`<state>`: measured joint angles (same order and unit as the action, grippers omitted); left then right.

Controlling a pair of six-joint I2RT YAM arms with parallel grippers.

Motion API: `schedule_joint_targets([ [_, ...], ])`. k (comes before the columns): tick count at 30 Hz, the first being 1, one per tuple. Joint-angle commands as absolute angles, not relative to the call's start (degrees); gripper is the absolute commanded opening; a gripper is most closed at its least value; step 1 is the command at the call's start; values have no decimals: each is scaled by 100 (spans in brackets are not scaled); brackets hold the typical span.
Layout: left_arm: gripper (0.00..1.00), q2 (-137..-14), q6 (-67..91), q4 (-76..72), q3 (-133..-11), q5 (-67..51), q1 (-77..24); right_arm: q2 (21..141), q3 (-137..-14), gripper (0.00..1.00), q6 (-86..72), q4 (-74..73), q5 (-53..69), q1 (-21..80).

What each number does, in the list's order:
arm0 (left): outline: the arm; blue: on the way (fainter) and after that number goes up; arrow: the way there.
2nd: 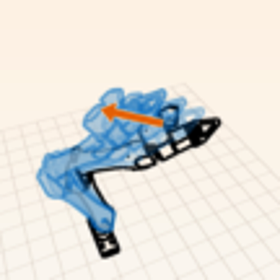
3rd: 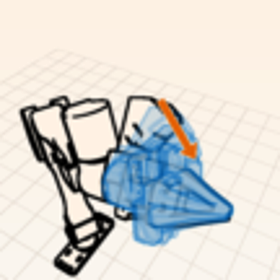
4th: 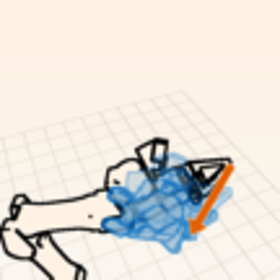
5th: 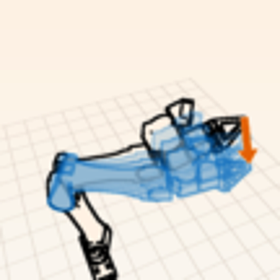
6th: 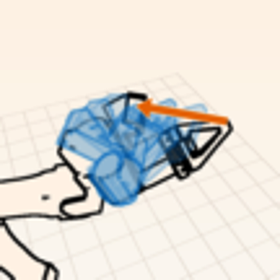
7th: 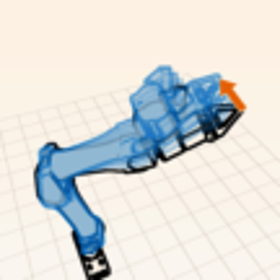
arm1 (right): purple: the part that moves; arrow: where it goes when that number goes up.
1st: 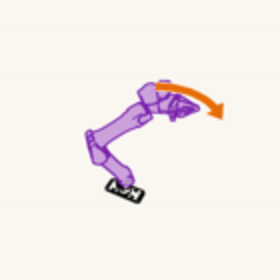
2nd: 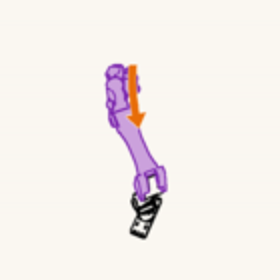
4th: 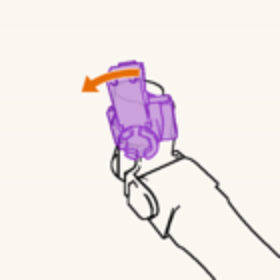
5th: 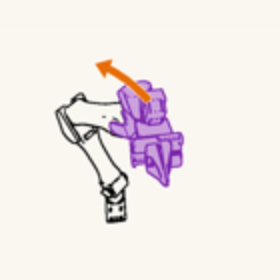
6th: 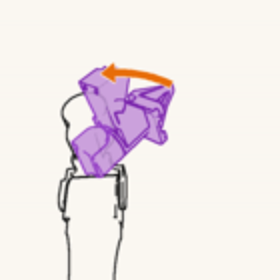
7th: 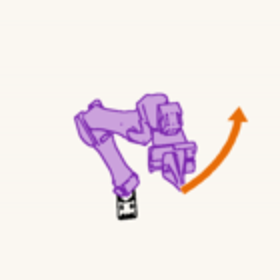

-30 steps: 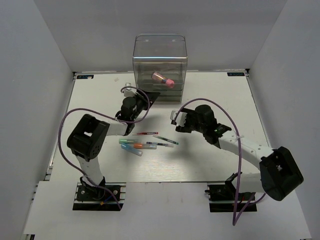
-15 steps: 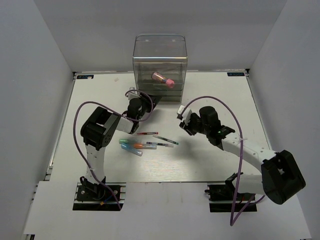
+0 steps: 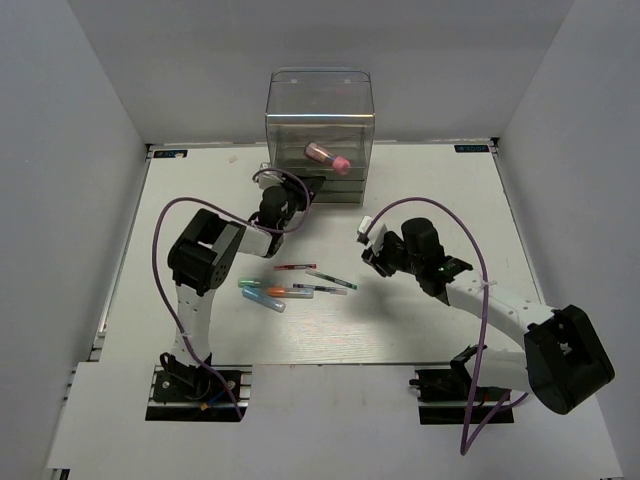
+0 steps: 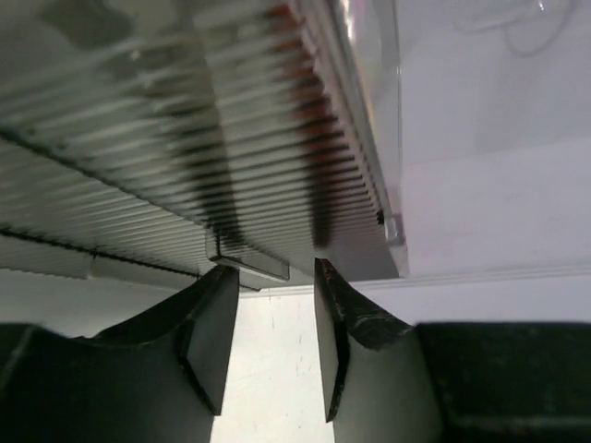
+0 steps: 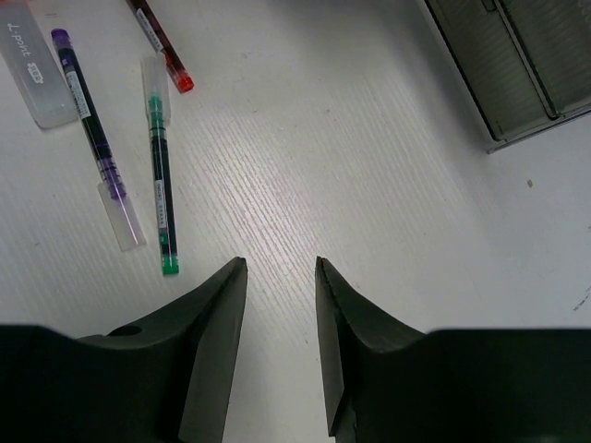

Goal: Sort the stationery into containers
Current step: Open the drawer in the storage box.

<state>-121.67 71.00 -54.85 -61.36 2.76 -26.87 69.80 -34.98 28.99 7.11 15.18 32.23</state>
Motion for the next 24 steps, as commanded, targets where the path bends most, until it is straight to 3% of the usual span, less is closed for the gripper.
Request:
schedule_joint_targets([
  [1,46,-12199,7084,-5335,-6450,431,-2602,6856,-3489,42,2848,905,1617,3199],
  [8,18,-12375,7084,-5423,-6565,369,-2602,6794,-3428,42,2839,914,1600,3173],
  [13,6,-12375,7084,-5484,-6452,369,-2602,6776,-3375,42,2839,923,1626,3147],
  [16,0,-12323,7084,-5616,-6311,317,-2602,6750,-3358,42,2839,940,1617,3138],
  [20,0,-12190,7084,-5809,-5960,264,-2654,6767,-3340,42,2839,949,1687,3138],
  [24,0,-11980,7084,-6117,-5372,44,-2716,6750,-3349,56,2848,888,1828,3138],
])
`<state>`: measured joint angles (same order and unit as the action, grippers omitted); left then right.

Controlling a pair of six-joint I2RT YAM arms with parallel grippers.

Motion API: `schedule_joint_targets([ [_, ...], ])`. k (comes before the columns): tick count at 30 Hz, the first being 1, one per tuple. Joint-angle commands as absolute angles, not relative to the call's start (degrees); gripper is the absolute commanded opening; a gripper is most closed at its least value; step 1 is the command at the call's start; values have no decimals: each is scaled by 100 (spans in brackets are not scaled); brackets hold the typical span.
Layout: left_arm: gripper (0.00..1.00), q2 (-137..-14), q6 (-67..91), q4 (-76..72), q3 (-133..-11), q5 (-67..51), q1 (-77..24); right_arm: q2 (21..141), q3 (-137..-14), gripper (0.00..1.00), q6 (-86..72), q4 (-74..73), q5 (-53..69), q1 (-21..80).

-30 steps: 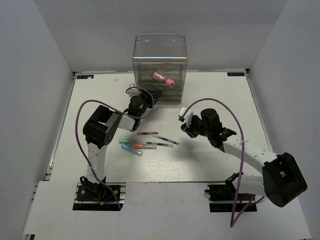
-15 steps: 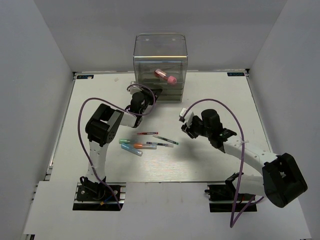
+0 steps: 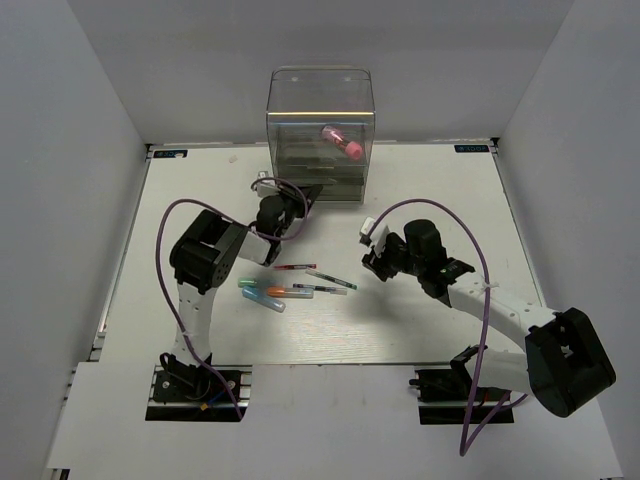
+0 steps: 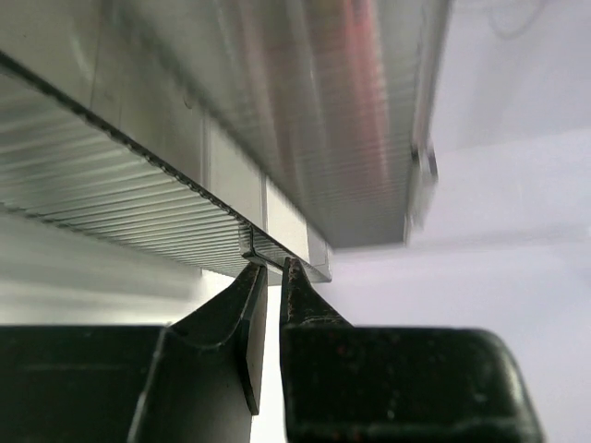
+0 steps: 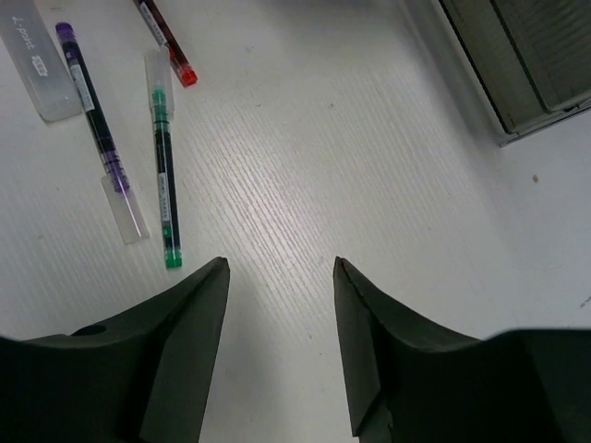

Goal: Sort the stationery into containers
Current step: Open the drawer in the storage box, then pick up the pen from the center of the board.

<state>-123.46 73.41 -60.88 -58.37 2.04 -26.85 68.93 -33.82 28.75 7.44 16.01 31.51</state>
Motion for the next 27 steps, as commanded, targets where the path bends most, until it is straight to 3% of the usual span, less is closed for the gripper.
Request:
schedule_joint_targets([
  [1,0,-11927,7084,-6178,-5257,-17,-2716,6767,-3340,58,2839,879,1898,3138],
  [11,0,-11461,7084,-5925,-4579,-70,-2821,6882,-3463,66,2856,624,2293,3146],
  [13,28,-11461,7084,-5845,-4640,-193,-2821,6934,-3515,71,2909,458,2373,3155],
  [16,51,-11461,7084,-5774,-4693,-246,-2821,7014,-3630,74,2988,256,2627,3147],
  [22,63,-11127,6918,-5265,-4553,-536,-2821,7259,-3753,74,3173,44,3084,3190],
  [27,67,-10444,6716,-4870,-3912,-642,-2821,7716,-4007,69,3155,26,3234,3269],
])
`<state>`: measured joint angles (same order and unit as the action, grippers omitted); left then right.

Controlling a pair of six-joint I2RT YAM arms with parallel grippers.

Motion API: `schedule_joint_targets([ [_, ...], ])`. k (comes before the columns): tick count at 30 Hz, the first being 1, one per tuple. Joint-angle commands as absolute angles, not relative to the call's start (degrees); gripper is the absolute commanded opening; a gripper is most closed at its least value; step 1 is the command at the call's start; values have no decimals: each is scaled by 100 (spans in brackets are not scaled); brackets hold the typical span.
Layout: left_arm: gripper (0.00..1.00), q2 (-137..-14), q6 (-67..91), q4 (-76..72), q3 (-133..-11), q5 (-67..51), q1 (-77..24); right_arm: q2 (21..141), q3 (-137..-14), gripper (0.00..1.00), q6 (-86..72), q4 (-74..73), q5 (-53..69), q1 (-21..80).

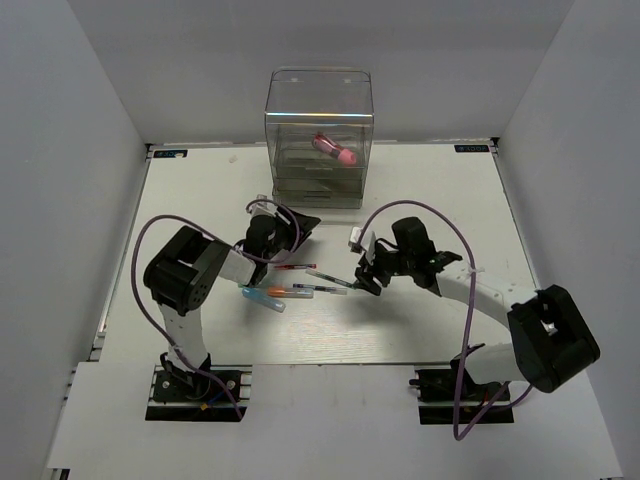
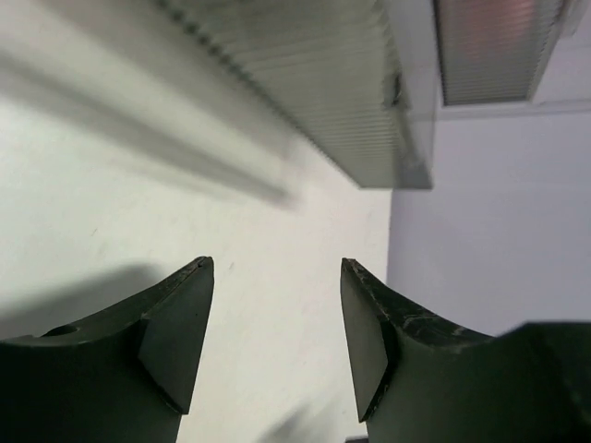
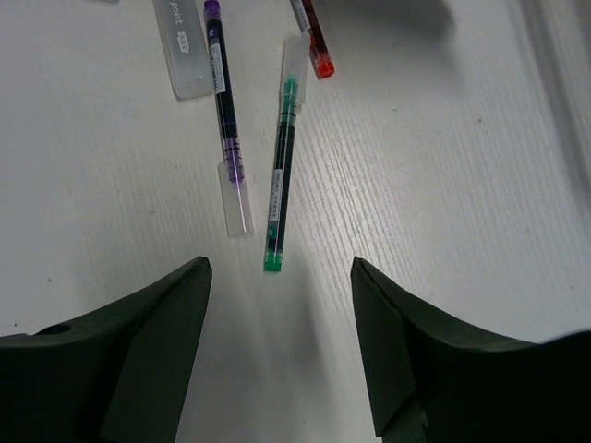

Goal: Sort the stationery into containers
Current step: Pick up the pen from the center of the board.

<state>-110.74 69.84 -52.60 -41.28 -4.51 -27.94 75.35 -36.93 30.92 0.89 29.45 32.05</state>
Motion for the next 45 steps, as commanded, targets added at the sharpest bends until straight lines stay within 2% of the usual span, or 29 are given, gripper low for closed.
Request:
schedule_joint_targets([
  [1,67,-10328,6637,-4512,-3859,-703,-2821,7778,-4077,67,3147,26,3234,3278],
  [9,70,-9308,6231,-2840,-3420,-834,-2646,8673,-4552,61,2989,9,3208,3533],
  [13,76,-9035,6231,-2244,-3270,-694,-2593,9052,-4885,61,2962,-271,2945,3647],
  [19,99,-9018,5942,-529,-4051,-834,-2277,9509,-5211,59,2866,-272,2629,3796],
  [27,99,-8728,5819,-1,-4034,-1055,-1960,9765,-5230,56,2821,-149,2136,3920],
  [35,99,-7929,5634,1097,-4368,-642,-1960,9747,-5106,54,2970,-114,2030,4060],
  [45,99,-7085,5748,1828,-4131,-404,-1960,9756,-4983,48,3199,-62,1565,4342],
])
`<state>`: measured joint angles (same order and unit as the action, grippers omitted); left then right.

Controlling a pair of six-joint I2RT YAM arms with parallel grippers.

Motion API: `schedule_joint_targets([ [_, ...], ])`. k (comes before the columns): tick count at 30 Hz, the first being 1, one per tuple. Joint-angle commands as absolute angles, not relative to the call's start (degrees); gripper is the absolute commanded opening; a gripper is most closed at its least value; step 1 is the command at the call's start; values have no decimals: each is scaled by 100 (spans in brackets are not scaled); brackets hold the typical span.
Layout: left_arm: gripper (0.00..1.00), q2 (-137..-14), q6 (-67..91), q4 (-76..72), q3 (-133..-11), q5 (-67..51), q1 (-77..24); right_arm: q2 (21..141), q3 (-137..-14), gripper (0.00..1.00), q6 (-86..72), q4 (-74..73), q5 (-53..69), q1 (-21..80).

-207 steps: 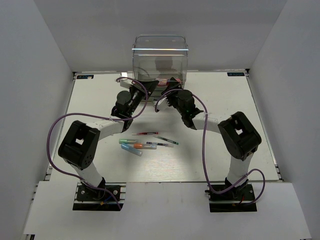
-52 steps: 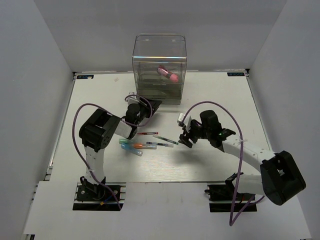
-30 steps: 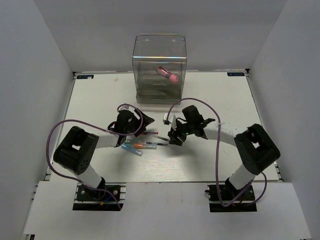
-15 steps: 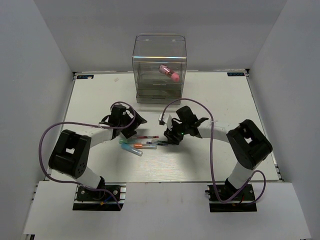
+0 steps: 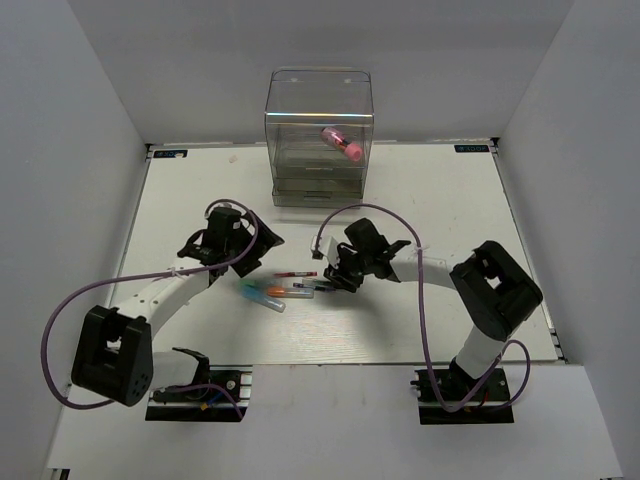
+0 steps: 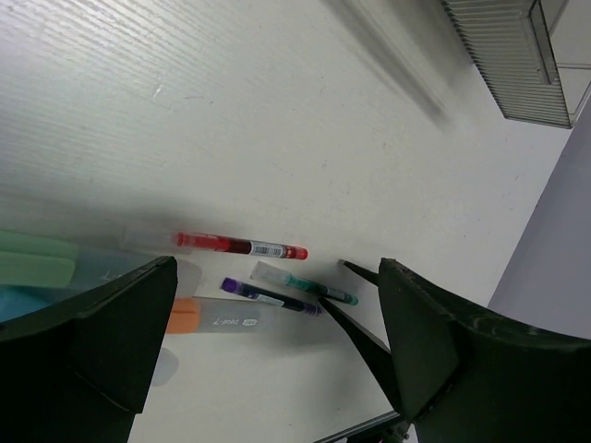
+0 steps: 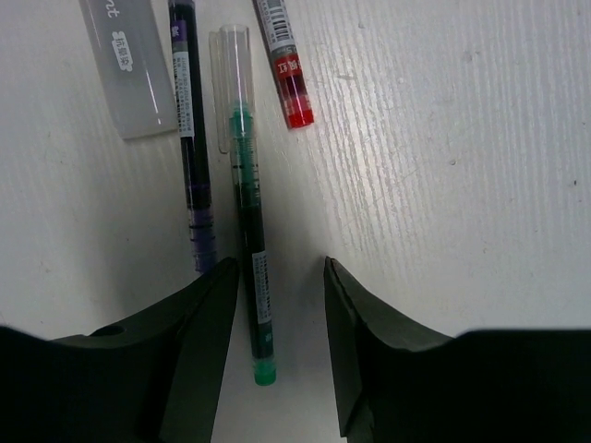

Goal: Sort the stationery into containers
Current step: Pick up the pen from the center of the board, then place the pen in the drawer.

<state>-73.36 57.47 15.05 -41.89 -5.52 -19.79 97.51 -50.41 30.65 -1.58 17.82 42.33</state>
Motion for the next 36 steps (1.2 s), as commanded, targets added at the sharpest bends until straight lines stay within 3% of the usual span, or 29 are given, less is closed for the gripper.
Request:
schedule_joint_targets([
  [1,99,-7006,5748,1880,-4079,-404,-1960,9756,-4983,48,3217,-70,1512,4359],
  [6,99,-6935,5854,1881,-4026,-404,-1960,9843,-5027,38,3331,-79,1231,4500],
  [9,99,-6935,5977,1828,-4025,-571,-1960,9958,-5168,16,3314,-316,1318,4509],
  [10,99,-6935,6185,1828,-4025,-623,-1960,9975,-5211,1,3296,-386,1344,4500],
  [23,95,-7320,7171,2039,-4306,-905,-2074,8473,-5465,0,4157,201,643,4237],
  [36,93,-8911,7822,2899,-5765,-1187,-2074,9798,-7012,0,5666,1326,35,3964],
])
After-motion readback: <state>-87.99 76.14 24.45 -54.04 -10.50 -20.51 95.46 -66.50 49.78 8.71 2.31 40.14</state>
